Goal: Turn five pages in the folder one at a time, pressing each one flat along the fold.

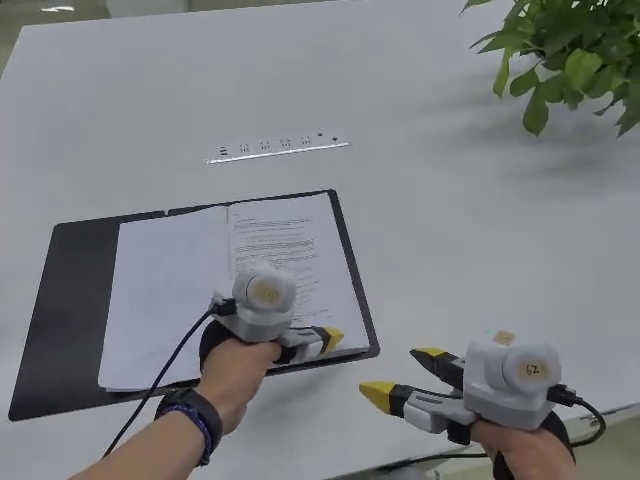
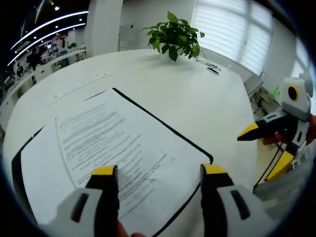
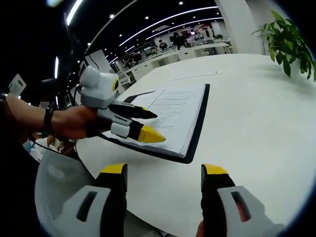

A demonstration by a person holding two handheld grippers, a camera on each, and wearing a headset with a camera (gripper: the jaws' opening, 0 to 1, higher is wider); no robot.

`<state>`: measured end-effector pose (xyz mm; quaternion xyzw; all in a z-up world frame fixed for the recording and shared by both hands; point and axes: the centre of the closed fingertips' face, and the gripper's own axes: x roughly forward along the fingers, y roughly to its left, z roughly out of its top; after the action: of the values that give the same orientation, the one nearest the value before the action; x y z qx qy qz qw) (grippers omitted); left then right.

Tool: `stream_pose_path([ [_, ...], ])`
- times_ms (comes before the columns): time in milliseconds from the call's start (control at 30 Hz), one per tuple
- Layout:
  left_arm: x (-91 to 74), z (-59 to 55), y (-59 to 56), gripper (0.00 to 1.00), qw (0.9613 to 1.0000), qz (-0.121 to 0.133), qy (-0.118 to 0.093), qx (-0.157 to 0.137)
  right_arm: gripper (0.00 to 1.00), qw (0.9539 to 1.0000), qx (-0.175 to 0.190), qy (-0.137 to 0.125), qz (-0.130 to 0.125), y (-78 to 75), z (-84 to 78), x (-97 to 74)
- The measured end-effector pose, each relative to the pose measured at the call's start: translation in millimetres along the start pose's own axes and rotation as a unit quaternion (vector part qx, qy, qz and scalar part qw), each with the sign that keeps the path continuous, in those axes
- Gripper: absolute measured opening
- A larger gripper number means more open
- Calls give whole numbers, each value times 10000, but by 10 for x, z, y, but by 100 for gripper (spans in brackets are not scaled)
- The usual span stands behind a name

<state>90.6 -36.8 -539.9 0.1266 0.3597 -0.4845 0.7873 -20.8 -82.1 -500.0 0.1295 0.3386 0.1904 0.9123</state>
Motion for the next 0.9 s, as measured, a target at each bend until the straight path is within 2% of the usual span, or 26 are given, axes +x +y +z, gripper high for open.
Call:
stream_pose_path([
  [100, 43, -81, -3, 67, 9998, 70, 123, 158, 58, 10000, 18, 19, 7, -11, -17, 7],
  [167, 39, -90, 42, 64, 9988, 243, 109, 402, 58, 10000, 10, 40, 9, -16, -27, 13],
  [333, 40, -93, 50, 62, 9987, 292, 51, 418, 58, 10000, 35, 65, 8, -37, -39, 45],
  [467, 24, -88, 131, 54, 9985, 327, 19, 437, 56, 10000, 64, 36, 6, -60, -10, 74],
  [600, 11, -87, 186, 46, 9982, 348, -16, 495, 55, 9999, 121, -37, 38, -79, 62, 131],
  [900, 16, -73, 219, 39, 9977, 389, -74, 542, 53, 9998, 37, -112, 160, -110, 273, 319],
])
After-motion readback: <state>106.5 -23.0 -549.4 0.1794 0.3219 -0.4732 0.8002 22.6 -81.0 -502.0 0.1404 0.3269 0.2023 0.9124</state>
